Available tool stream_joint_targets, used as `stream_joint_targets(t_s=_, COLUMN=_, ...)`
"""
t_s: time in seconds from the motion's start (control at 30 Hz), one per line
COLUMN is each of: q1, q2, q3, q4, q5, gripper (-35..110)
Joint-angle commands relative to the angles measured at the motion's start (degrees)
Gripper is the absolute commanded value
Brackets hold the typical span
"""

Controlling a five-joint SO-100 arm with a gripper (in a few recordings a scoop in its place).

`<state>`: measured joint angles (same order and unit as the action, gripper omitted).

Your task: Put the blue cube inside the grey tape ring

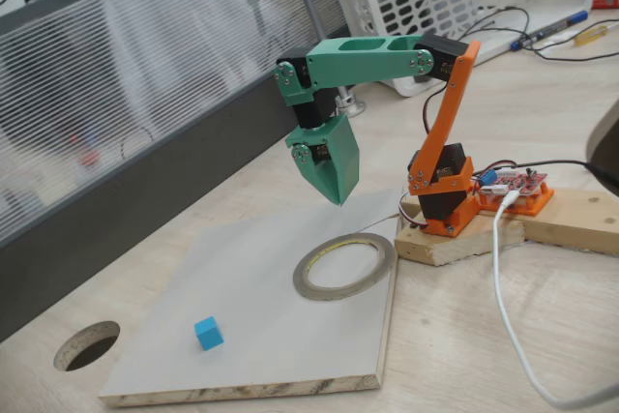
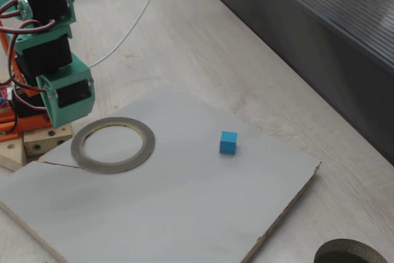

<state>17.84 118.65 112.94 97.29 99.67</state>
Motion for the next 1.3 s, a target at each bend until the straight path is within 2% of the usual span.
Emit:
stream_joint_targets(t_s=0.0, q1=0.9, q2=0.8, q3=0.9, q4=1.4, q5=0.3, gripper=1)
stream_joint_targets(t_s=0.83, q1=-0.1, q2=0.7, q3=0.2, q4=1.0, q5=0.0, gripper=1)
stream_joint_targets(t_s=0.93, q1=-7.4, q2=0.7, q3=0.0, q4=0.9, q5=-0.1, gripper=1)
stream_joint_targets(t_s=1.13, q1=-32.6, q2=0.7, q3=-0.1, q4=0.9, q5=0.0, gripper=1)
stream_joint_targets(t_s=1.27, q1=-38.1, q2=0.7, q3=-0.2, q4=0.9, q5=-0.1, gripper=1)
